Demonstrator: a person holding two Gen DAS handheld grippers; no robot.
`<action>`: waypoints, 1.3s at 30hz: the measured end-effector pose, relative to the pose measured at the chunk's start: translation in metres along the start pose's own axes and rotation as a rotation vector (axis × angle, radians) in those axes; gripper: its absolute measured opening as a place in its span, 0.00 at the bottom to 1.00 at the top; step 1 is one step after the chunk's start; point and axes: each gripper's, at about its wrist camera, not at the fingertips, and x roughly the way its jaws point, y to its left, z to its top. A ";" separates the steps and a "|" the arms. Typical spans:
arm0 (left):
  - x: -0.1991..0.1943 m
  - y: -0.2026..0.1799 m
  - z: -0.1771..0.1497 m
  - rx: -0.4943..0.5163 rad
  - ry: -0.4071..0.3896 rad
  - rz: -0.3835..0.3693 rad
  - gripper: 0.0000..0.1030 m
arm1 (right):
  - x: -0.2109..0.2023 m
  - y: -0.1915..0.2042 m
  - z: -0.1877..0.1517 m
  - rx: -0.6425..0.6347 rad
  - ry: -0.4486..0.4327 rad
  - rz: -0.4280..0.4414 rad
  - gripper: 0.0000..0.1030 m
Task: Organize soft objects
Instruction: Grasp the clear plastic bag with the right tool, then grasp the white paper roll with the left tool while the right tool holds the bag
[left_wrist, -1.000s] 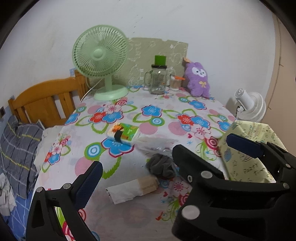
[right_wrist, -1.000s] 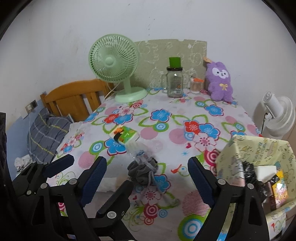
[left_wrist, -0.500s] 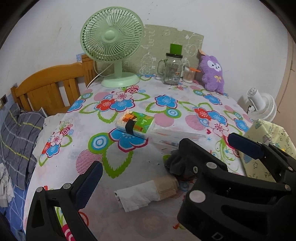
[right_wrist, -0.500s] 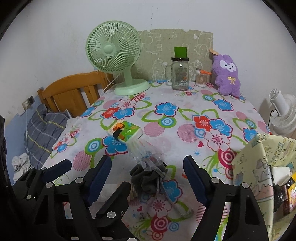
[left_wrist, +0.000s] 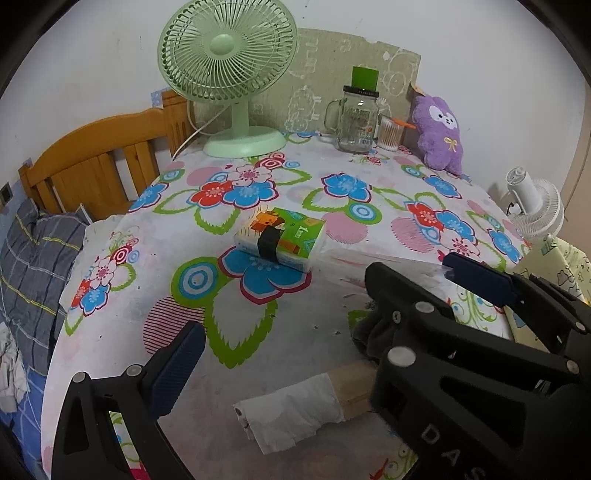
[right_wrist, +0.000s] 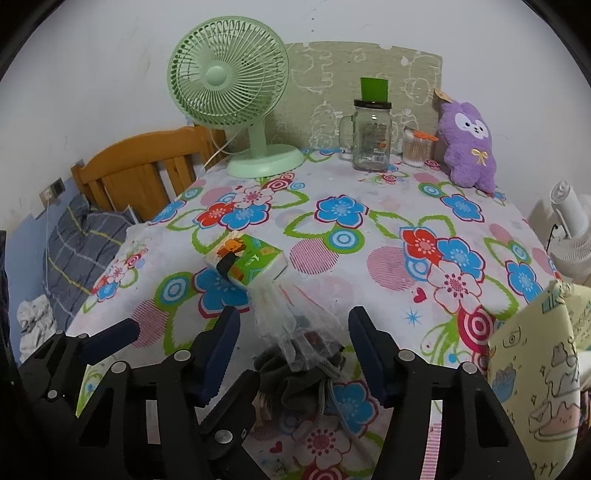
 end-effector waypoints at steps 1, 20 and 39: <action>0.001 0.000 0.000 0.000 0.002 0.000 0.99 | 0.002 0.000 0.000 -0.004 0.005 -0.001 0.57; 0.009 -0.003 -0.007 -0.001 0.036 -0.014 0.99 | 0.008 -0.001 -0.006 -0.036 0.041 0.008 0.24; 0.008 -0.022 -0.038 0.019 0.087 -0.019 0.69 | -0.023 -0.014 -0.030 -0.029 0.010 -0.046 0.23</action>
